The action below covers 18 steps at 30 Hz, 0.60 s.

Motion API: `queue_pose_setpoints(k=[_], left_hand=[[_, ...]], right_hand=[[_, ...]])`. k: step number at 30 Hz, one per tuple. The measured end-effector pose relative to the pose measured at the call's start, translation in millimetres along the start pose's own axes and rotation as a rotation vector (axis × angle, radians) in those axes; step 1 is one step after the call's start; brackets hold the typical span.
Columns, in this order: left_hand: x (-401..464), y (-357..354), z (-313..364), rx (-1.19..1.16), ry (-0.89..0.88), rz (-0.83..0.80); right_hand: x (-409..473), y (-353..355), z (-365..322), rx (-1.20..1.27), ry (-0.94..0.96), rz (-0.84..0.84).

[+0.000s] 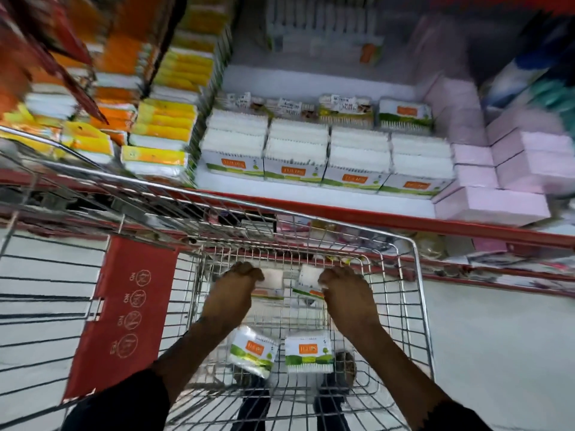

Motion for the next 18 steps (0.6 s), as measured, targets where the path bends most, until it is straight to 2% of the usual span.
queue_pose_setpoints(k=[10,14,18], left_hand=[[6.5,211.3,30.5,-0.054,-0.068,0.426],[28.0,249.5,35.3,-0.058,-0.081,0.558],[55.3,248.2,22.2,-0.048,-0.073,0.58]], right_hand=[[23.3,198.8,-36.2,0.179,0.041,0.435],[45.5,234.4,-48.2,0.203,0.06,0.542],[70.9,227.2,-60.2,0.207,0.063,0.532]])
Point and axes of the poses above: each hand's wrist, its own x-axis towards the middle knuckle, its own y-axis out of the back of the hand, z = x × y, the point moved 6 cm from there along x, towards the middle knuckle, and after that the axes turned 10 degrees about z, right-handed, at the moved point
